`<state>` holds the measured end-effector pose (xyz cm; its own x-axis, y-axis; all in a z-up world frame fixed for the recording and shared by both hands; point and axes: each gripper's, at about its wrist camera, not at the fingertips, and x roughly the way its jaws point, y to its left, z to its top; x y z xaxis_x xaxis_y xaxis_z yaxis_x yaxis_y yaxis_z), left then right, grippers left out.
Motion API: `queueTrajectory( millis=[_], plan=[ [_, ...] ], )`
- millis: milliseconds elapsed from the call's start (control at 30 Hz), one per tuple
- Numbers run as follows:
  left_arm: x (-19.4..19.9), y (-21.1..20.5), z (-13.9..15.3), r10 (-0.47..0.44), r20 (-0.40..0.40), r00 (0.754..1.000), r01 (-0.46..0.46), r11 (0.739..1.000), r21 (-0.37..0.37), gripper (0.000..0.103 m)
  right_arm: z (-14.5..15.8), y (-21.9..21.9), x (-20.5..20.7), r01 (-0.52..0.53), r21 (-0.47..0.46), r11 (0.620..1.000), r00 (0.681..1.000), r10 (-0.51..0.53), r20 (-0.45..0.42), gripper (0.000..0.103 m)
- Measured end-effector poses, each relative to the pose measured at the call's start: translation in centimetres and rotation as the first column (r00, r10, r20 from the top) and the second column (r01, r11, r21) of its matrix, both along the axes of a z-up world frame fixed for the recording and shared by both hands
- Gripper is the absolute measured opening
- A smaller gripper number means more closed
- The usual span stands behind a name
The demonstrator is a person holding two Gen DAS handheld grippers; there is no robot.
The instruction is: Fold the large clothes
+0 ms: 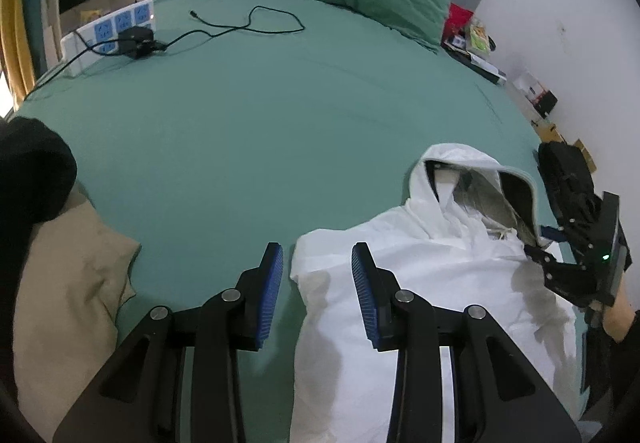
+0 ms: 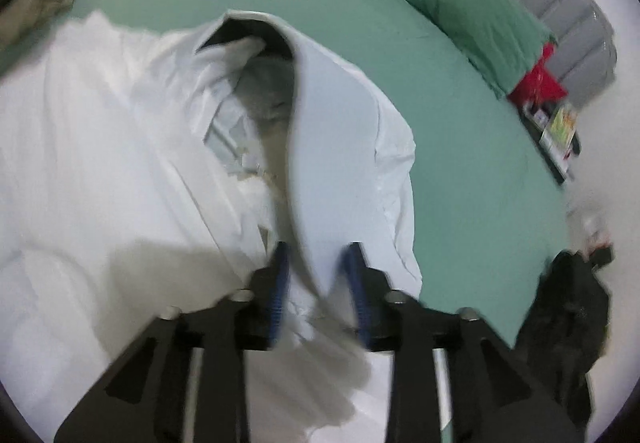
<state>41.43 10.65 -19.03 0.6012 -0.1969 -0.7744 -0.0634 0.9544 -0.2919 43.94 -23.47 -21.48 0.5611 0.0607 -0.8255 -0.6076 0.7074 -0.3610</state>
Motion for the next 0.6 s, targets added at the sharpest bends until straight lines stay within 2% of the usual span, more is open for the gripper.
queueTrajectory(
  millis=[33,67,133,200,267,333,467,533,600],
  plan=[
    [0.1,0.3,-0.2,0.008,-0.008,1.000,-0.008,1.000,-0.002,0.038,1.1,-0.3,0.1,0.010,0.045,0.999,1.000,-0.010,-0.013,0.058],
    [0.1,0.5,-0.3,0.012,-0.014,1.000,-0.012,1.000,-0.004,0.038,1.9,-0.6,0.1,0.015,0.083,0.996,1.000,-0.014,-0.017,0.063],
    [0.1,0.9,-0.7,0.015,-0.023,1.000,-0.015,1.000,-0.008,0.038,4.1,-1.0,0.3,0.028,0.152,0.988,1.000,-0.027,-0.009,0.067],
    [0.3,1.3,-1.0,0.021,-0.027,0.999,-0.021,1.000,-0.002,0.038,5.8,-0.7,0.1,0.033,0.143,0.989,0.999,-0.037,0.027,0.068],
    [0.5,1.7,-1.2,0.032,-0.030,0.999,-0.032,0.999,0.001,0.038,7.8,-0.5,0.3,-0.005,0.151,0.988,0.998,-0.005,0.069,0.073],
    [0.8,2.2,-1.4,0.052,-0.036,0.998,-0.052,0.999,-0.005,0.038,9.2,-0.7,2.3,0.023,0.173,0.985,0.996,-0.038,0.085,0.077],
    [1.0,2.6,-1.7,0.055,-0.035,0.998,-0.055,0.998,0.007,0.038,8.9,-1.9,8.7,0.144,0.222,0.964,0.988,-0.153,0.021,0.078],
    [1.2,2.7,-1.8,0.057,-0.041,0.998,-0.057,0.998,0.009,0.038,7.6,-2.2,11.3,0.211,0.269,0.940,0.977,-0.198,-0.075,0.078],
    [1.3,2.7,-1.9,0.056,-0.040,0.998,-0.056,0.998,0.017,0.038,5.9,-2.1,13.5,0.237,0.317,0.919,0.969,-0.198,-0.149,0.081]
  ],
)
